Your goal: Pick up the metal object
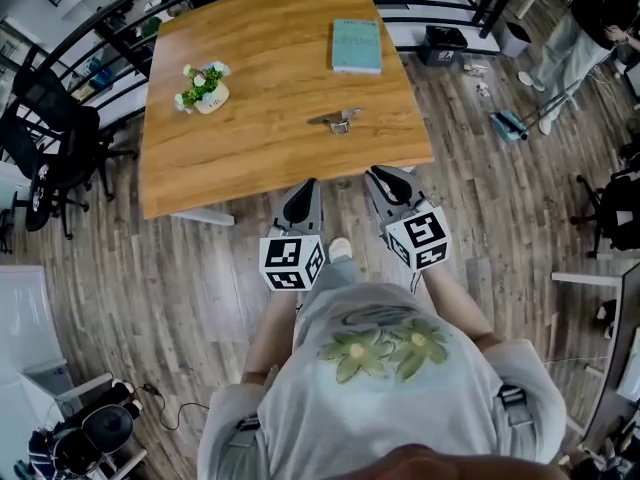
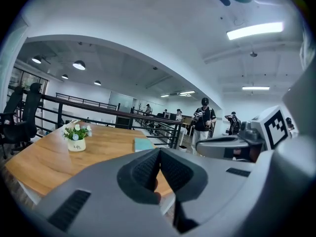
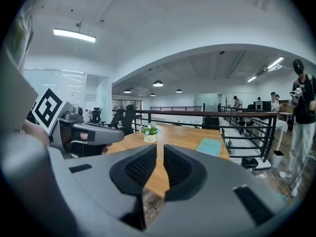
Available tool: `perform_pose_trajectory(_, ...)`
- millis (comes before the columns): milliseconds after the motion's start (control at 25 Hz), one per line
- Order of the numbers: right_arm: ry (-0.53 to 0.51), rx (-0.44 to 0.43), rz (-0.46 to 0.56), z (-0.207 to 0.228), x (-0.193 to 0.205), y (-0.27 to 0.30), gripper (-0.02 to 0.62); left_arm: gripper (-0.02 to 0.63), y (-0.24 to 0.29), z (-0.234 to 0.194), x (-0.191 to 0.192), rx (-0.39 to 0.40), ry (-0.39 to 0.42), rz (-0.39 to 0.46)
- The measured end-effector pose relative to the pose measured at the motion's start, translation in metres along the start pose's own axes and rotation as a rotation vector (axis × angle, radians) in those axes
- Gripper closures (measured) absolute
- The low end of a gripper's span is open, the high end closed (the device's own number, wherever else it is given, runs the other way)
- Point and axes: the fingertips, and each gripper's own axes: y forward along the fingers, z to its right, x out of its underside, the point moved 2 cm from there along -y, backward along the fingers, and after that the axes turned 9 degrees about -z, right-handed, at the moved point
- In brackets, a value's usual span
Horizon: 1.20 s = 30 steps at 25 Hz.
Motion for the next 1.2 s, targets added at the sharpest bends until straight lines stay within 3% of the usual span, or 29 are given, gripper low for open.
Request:
perform_pose_trajectory(600, 0.04, 0.033, -0.057, 0.03, -0.013, 0.064, 0.443, 0.592, 0.048, -0.054, -0.026, 0.016, -0.018, 0.002)
perform_pose_trajectory(1200, 0.078, 0.017, -0.078, 0.06, -0.027, 0.131, 0.393, 0.592, 0.092, -0.095, -0.045, -0.013, -0.028, -0.02)
